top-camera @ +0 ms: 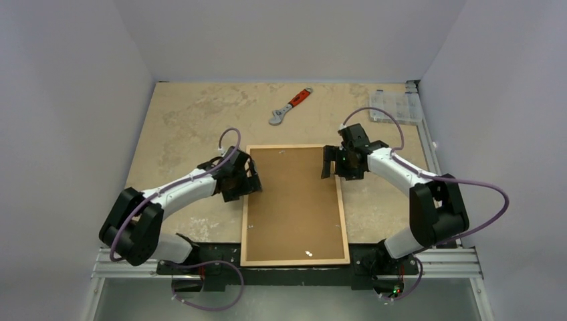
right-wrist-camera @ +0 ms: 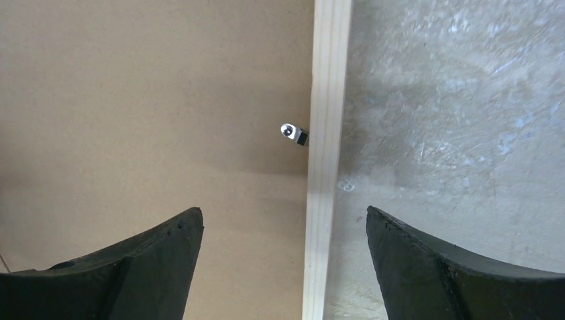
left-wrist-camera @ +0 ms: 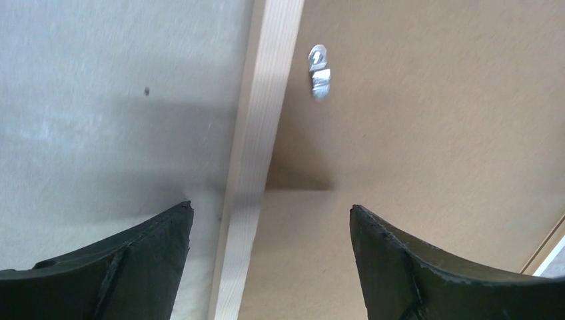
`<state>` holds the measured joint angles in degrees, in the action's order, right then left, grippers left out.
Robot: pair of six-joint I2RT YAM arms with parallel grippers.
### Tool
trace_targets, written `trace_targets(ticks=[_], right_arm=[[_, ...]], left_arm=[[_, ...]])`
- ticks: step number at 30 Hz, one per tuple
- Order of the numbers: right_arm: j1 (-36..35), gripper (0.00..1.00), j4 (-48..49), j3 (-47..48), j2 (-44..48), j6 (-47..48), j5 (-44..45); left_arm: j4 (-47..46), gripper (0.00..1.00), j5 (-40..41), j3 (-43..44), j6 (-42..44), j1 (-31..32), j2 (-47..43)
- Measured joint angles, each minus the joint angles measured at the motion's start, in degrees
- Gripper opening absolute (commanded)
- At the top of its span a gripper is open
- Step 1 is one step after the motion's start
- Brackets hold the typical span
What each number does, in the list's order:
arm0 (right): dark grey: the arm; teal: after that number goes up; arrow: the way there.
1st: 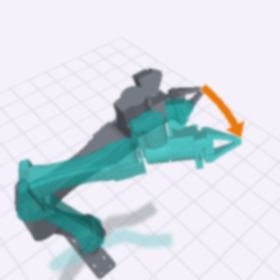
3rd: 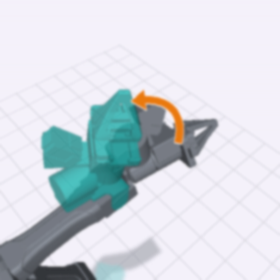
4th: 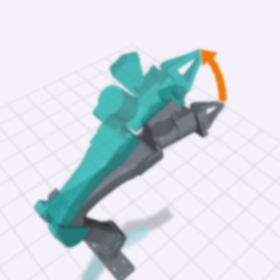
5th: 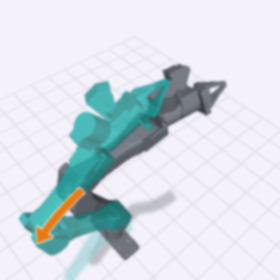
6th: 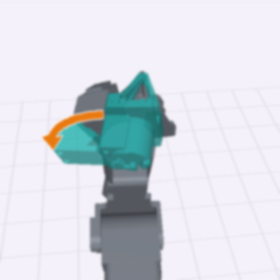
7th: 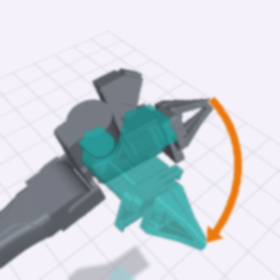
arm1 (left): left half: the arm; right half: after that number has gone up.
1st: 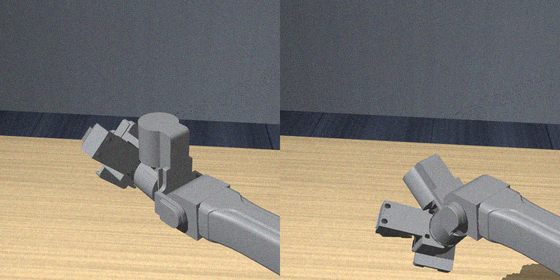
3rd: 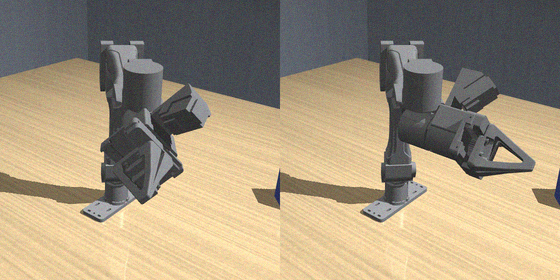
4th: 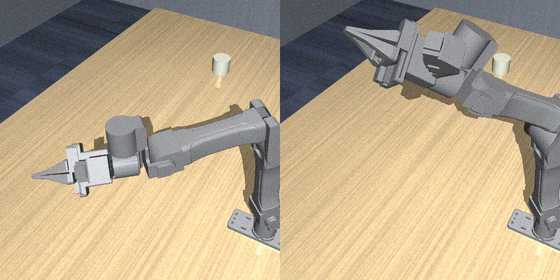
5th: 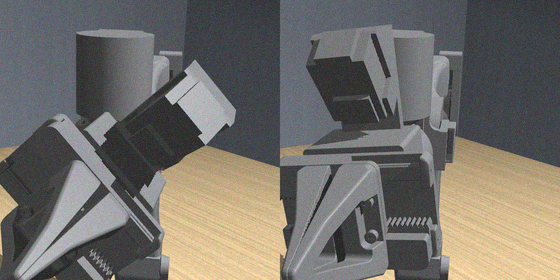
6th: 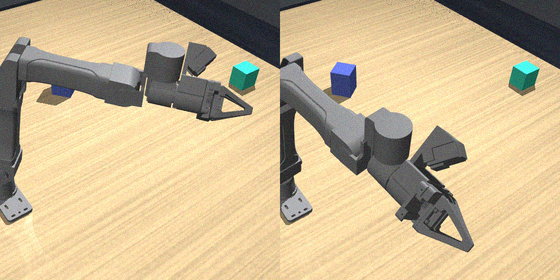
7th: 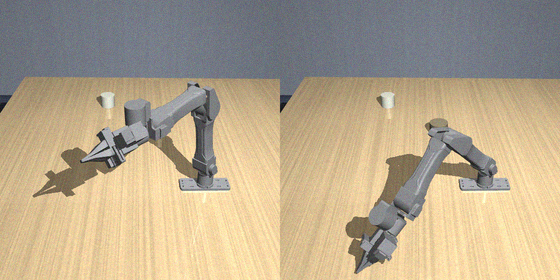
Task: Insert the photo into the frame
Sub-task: Install the photo frame at the center of the board.
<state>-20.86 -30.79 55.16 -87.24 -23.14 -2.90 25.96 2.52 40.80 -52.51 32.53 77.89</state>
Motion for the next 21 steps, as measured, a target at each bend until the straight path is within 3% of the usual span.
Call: trace_targets(ticks=[11, 21], right_arm=[[2.67, 0.89, 2.82, -5.31, -0.94, -0.35, -8.24], [2.89, 0.88, 4.04, -5.38, -1.31, -0.37, -10.62]], left_arm=[[4.66, 0.79, 3.21, 19.52, 6.45, -1.4, 15.82], [11.1, 0.7, 9.01, 22.71, 7.19, -1.4, 21.22]])
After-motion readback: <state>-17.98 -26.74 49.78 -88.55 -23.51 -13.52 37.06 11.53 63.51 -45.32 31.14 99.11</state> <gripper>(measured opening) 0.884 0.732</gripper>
